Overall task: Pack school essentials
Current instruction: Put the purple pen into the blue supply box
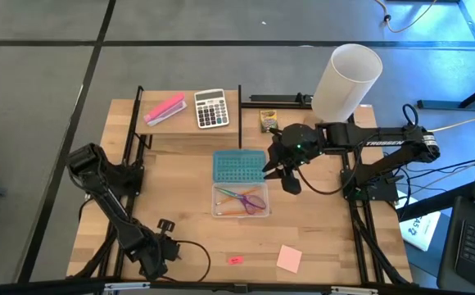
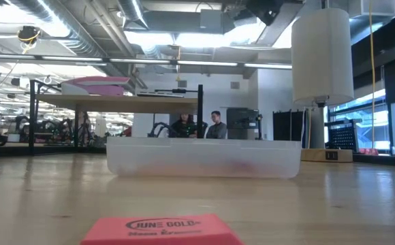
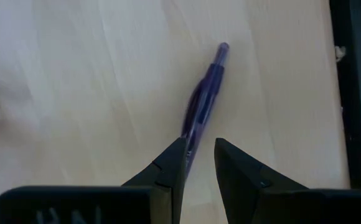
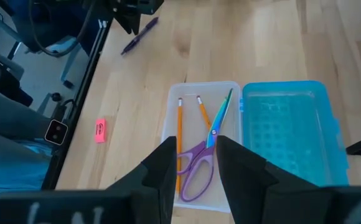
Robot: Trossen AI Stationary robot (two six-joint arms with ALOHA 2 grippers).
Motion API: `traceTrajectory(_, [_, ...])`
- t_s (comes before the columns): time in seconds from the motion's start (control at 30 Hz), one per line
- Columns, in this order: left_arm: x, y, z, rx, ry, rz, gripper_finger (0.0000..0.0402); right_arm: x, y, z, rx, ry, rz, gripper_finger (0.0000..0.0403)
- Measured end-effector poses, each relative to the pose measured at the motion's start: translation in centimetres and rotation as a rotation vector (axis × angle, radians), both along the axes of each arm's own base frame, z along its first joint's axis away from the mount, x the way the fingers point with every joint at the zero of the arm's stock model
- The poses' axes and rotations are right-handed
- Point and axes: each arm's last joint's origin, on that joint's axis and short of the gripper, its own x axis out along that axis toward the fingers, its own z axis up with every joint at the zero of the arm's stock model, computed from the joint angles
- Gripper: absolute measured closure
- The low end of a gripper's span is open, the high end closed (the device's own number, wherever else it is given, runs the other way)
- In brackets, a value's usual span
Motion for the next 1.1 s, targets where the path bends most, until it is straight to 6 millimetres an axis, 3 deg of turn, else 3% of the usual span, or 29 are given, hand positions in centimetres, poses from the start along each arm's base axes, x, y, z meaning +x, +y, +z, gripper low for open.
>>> traceTrajectory(0.47, [-0.4, 1.0, -1.2, 0.020, 0.052, 0.030, 0.0324, 0.2, 0.0, 0.1, 0.000, -0.022, 0.000, 0.0287])
traceTrajectory(1.1, [-1.2, 0.0, -1.2, -0.004, 0.014, 0.019, 0.0324, 0.2, 0.0, 0.1, 0.000, -0.021, -0.001, 0.0287])
